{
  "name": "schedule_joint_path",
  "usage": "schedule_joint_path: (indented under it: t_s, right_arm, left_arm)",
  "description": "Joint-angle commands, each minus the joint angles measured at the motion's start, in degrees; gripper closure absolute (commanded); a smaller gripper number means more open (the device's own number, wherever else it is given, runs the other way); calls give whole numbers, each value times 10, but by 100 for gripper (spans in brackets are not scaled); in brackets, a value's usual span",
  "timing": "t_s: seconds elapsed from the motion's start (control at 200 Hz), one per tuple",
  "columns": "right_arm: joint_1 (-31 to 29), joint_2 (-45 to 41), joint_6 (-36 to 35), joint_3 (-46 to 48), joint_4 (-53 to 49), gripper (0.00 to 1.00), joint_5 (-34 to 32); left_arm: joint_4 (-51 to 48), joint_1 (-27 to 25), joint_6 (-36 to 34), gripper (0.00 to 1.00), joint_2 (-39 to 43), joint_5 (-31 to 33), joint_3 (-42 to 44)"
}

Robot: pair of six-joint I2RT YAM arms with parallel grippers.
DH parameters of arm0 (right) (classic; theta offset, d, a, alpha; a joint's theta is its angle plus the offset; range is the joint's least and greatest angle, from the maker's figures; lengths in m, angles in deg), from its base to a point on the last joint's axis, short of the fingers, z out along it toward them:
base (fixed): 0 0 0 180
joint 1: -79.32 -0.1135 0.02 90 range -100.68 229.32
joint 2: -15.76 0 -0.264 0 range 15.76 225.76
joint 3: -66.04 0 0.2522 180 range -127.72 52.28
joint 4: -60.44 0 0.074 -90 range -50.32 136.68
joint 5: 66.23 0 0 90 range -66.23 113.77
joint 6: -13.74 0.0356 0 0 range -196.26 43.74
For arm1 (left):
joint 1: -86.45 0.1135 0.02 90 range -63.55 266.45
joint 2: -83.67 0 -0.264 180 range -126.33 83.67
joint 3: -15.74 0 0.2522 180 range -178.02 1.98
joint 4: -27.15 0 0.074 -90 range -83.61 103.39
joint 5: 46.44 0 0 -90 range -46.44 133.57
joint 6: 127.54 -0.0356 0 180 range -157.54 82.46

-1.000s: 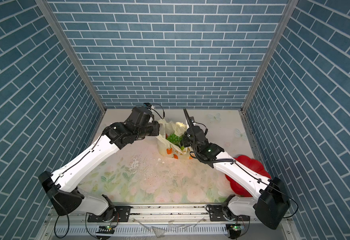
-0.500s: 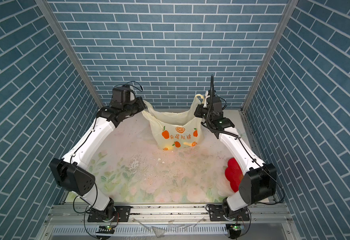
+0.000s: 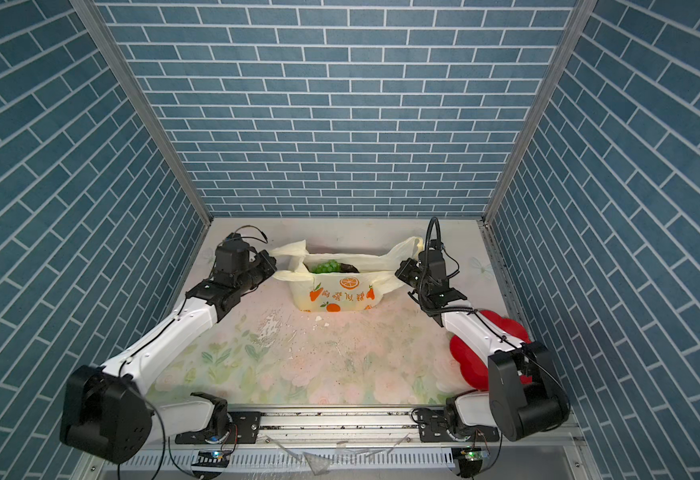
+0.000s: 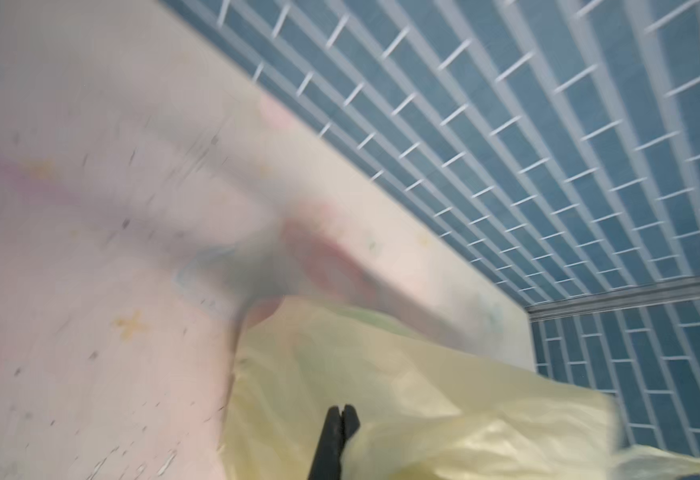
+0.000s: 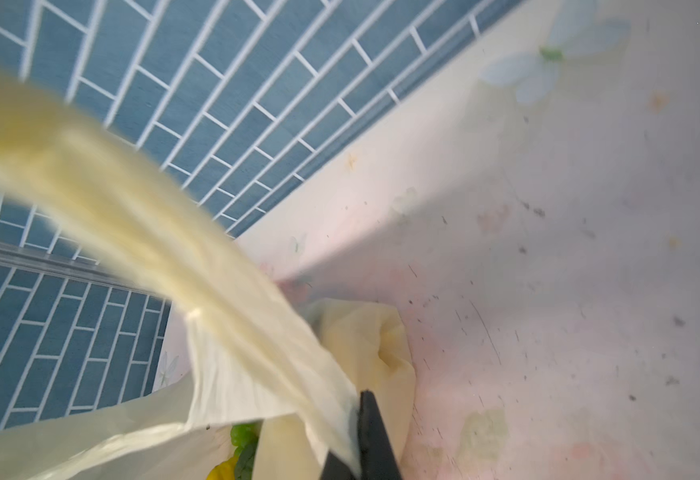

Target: Take the fake fruits out of the plastic bag

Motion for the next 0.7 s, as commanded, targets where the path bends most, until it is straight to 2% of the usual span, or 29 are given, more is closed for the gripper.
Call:
schedule_joint_path:
  t_s: [0.0,0.12,0.155,0.335,0.465,0.585,0.695]
  right_arm:
    - [-1,25,79,26,109,100,49]
    - [-2,35,81,37,124,100,62]
    - [-4,32,77,37,124,100,66]
    - [-34,-5,25,18,88,100,58]
    - [-56,-32,-13,4,57,100,40]
    - [-74,-43,-39,-13,34,100,34]
    - [-87,-44,-56,-25,22,100,27]
  left_arm:
    - [34,12,20,100,-9,-31,41]
    - [-6,12,-9,100,5,-31,46]
    - [-20,11,-18,97,14,-29,43]
    - [-132,1,-63,67,81,-30,7]
    - [-244,-18,-96,45,139,9,-39]
    - [-340,-34,-118,30,178,56,-84]
    - [-421,-55,-139,22,186,96,-136]
